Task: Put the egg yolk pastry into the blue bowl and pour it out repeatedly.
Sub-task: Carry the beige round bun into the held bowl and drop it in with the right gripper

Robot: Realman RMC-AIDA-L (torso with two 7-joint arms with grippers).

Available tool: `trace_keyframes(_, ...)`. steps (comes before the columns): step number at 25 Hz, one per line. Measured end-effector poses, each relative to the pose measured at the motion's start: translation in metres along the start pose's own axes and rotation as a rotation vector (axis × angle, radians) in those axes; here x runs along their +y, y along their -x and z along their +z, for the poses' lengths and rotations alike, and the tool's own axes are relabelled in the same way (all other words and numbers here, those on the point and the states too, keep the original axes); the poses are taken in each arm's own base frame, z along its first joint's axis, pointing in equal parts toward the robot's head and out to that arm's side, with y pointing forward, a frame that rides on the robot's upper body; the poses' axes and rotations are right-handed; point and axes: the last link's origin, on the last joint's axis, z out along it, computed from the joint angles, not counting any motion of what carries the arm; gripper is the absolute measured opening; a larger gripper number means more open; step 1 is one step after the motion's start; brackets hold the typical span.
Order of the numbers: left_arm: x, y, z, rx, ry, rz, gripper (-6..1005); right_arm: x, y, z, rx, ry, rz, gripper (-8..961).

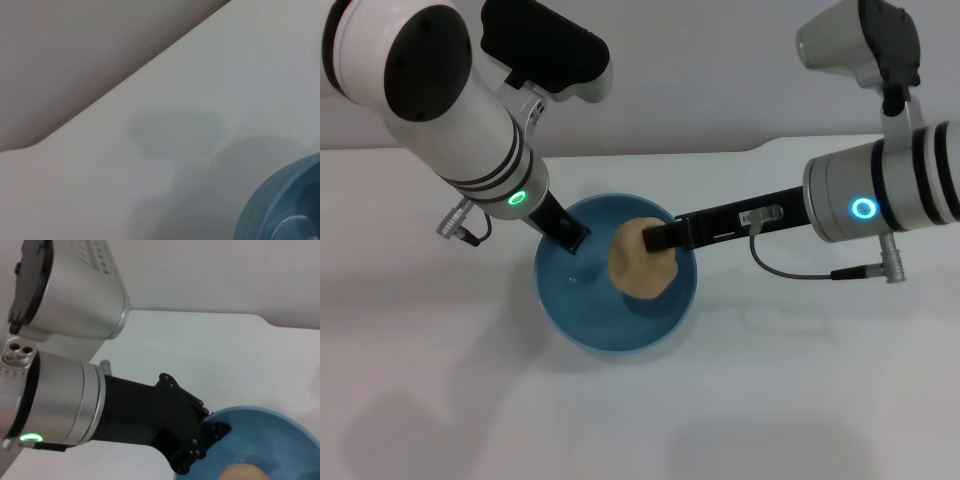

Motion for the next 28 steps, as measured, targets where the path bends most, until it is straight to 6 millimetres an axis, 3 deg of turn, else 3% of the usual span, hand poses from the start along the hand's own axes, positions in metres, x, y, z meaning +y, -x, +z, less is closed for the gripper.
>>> trace_keyframes(5,0.001,-0.002,-0.001,0.003,-0.002,0.010,4,-0.003,-0.001,0.003,0.056,-0.017,-0.008,33)
trace_keyframes(12,0.002,-0.002,-0.001,0.008,0.000,0.014,2,-0.014,-0.002,0.007,0.100,-0.016,0.130,28)
trace_keyframes(21,0.001,0.002,0.000,0.002,0.003,0.007,2,-0.011,0.001,0.010,0.105,-0.028,0.093,27)
trace_keyframes(28,0.003,0.002,-0.001,0.001,0.004,0.014,3,-0.009,0.005,0.014,0.108,-0.040,0.043,172)
